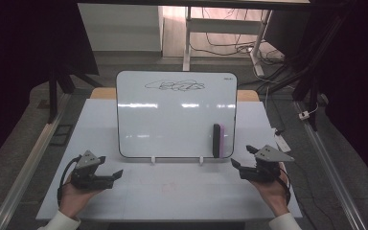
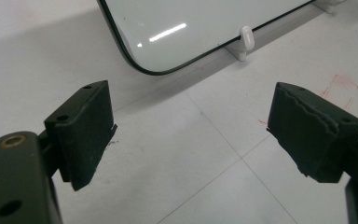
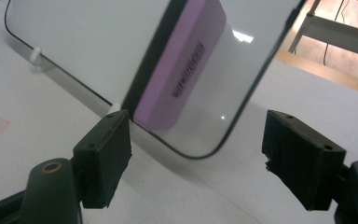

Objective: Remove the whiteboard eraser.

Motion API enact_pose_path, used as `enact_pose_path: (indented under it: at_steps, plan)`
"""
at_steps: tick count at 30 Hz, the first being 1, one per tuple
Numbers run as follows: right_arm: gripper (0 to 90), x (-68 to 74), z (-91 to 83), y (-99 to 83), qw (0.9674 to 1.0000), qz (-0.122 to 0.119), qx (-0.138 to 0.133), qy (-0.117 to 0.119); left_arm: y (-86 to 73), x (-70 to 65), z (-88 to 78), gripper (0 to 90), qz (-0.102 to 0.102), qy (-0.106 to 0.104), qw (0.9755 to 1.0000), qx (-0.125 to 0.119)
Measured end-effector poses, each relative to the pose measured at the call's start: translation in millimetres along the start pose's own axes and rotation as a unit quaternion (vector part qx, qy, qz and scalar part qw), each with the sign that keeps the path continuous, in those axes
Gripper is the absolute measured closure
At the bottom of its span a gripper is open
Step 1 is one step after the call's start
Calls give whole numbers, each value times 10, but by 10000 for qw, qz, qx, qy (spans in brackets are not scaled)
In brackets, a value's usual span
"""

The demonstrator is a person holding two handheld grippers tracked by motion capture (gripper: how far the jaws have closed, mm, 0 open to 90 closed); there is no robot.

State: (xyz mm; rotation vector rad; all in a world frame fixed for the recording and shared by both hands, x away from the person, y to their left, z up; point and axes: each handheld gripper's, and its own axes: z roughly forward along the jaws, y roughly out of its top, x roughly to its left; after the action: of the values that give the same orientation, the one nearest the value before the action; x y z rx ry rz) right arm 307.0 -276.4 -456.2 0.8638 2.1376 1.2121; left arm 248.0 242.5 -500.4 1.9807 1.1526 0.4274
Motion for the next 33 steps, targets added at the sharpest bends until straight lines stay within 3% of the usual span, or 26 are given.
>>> enact_pose_path:
  at_steps: [8, 16, 24, 33]
  plan:
    - [246, 122, 75, 177, 10000, -35, 32, 24, 5, -12, 10, 147, 16, -9, 10000, 26]
    - [283, 240, 322, 316, 9995, 1, 294, -91, -1, -9, 12, 147, 26, -1, 10000, 40]
    - [320, 323, 526, 317, 9978, 143, 478, -435, -16, 2, 9, 147, 31, 9, 10000, 44]
    - [412, 390, 589, 298, 9971, 118, 555, -513, -29, 5, 14, 146, 48, 13, 10000, 56]
